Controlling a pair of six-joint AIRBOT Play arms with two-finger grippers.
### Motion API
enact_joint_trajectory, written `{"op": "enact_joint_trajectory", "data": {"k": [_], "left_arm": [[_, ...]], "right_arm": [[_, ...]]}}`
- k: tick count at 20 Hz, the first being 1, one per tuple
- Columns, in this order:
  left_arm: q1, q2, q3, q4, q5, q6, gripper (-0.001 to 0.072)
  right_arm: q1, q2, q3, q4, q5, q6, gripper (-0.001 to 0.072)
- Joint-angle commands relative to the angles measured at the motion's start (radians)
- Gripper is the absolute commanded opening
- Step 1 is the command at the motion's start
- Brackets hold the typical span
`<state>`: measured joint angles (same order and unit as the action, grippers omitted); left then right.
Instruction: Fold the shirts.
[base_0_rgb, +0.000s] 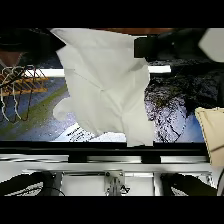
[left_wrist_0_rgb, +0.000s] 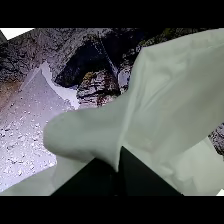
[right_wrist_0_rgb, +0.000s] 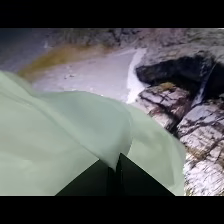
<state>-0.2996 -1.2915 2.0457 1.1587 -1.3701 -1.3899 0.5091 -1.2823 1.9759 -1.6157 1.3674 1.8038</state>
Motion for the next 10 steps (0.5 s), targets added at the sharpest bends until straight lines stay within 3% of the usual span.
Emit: {"op": "enact_joint_trajectory", "data": {"k": [1,4,10], "left_arm": [[0.005,0.086,-0.086,0.015,-0.132,-0.046,0.0047],[0.004,0.081,-0.272,0.039,-0.174,-0.053,0.0047],[0.004,0.081,-0.700,0.037,0.048,-0.056,0.0049]], "right_arm": [[0.000,0.035,0.026,0.147,0.226,0.024,0.0068],[0.000,-0.024,-0.033,0.151,0.369,0.027,0.0068],[0.078,-0.156,-0.184,0.117,0.254,0.009,0.0068]]}}
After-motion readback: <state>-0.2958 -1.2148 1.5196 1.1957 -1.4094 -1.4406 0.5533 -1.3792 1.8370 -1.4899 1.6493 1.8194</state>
